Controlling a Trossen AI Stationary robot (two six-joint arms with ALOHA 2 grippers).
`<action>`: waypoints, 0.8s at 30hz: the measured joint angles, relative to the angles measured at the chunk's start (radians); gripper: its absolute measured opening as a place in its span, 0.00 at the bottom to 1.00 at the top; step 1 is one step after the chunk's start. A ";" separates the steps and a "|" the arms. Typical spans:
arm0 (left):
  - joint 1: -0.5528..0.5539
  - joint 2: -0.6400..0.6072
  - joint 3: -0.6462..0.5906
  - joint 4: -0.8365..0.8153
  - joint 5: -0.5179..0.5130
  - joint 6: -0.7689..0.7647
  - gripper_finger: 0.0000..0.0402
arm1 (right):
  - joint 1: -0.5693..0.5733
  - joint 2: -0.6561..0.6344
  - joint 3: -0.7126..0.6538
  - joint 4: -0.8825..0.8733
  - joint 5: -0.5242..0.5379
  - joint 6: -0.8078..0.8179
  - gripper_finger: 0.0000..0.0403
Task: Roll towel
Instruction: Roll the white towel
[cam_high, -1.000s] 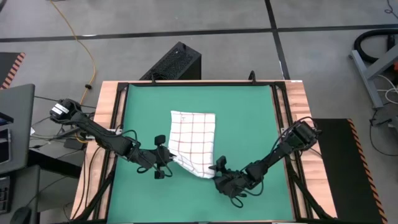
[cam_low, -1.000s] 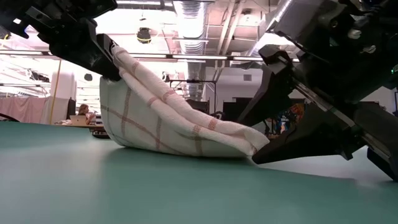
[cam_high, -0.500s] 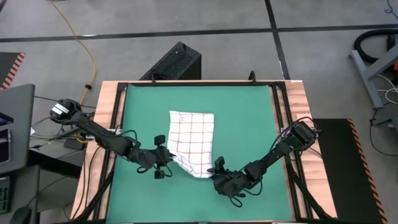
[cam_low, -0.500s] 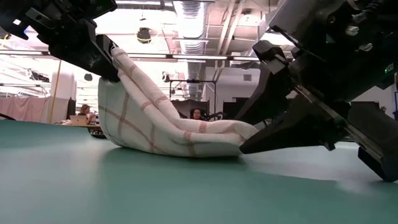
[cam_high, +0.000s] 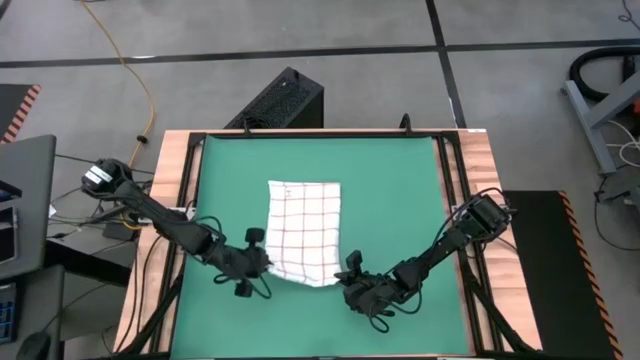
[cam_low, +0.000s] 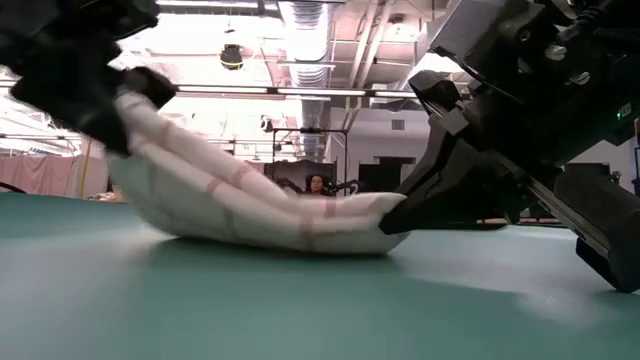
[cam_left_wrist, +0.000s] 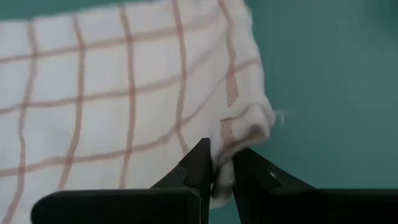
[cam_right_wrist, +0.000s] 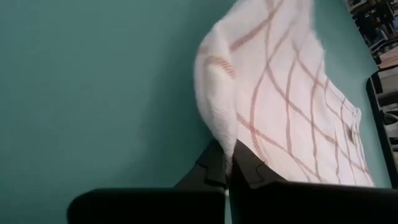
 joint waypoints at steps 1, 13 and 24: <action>-0.012 0.000 -0.004 -0.020 -0.002 0.008 0.10 | 0.000 0.000 0.000 0.000 0.000 0.000 0.02; -0.054 0.005 -0.126 0.114 -0.058 -0.034 0.10 | -0.014 -0.002 0.001 0.004 -0.075 0.068 0.02; -0.054 0.005 -0.127 0.131 -0.056 -0.200 0.05 | -0.095 -0.083 0.005 -0.029 -0.230 0.228 0.02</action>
